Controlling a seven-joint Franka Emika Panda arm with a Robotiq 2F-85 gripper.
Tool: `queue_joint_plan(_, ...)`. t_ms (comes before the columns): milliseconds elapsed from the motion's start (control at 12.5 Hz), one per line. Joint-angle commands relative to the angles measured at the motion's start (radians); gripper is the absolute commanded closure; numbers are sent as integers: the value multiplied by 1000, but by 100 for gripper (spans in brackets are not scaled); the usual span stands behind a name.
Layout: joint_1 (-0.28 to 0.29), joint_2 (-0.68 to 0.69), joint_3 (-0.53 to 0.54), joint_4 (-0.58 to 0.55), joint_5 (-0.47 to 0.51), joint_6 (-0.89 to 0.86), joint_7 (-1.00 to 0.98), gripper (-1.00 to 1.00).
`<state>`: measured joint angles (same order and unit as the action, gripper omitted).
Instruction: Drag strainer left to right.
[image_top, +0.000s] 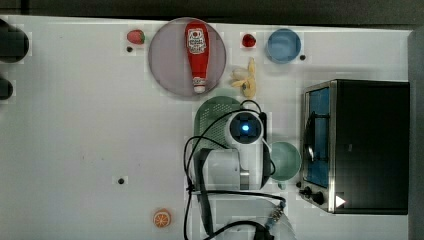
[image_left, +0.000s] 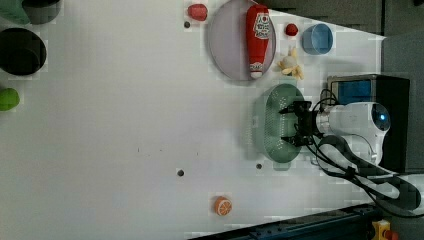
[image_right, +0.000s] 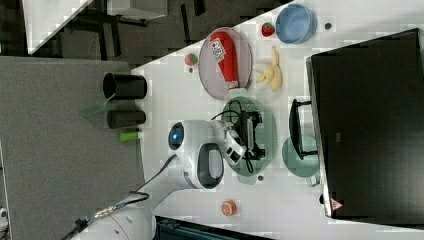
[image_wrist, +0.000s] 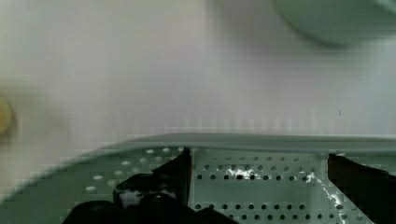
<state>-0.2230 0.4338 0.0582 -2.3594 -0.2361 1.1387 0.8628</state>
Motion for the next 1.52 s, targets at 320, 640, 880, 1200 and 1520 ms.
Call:
queue_joint_plan(320, -11, -101, 12, 15, 5, -9, -153, -100)
queue_joint_plan(640, -11, -310, 71, 53, 7, -180, -441, -100)
queue_joint_plan(880, -10, -446, 103, 193, 19, -496, -528, -100)
queue_joint_plan(1200, -9, -531, 117, 420, 178, -928, -634, -100)
queue_joint_plan(1520, -9, -586, 111, 546, 214, -1043, -778, -100)
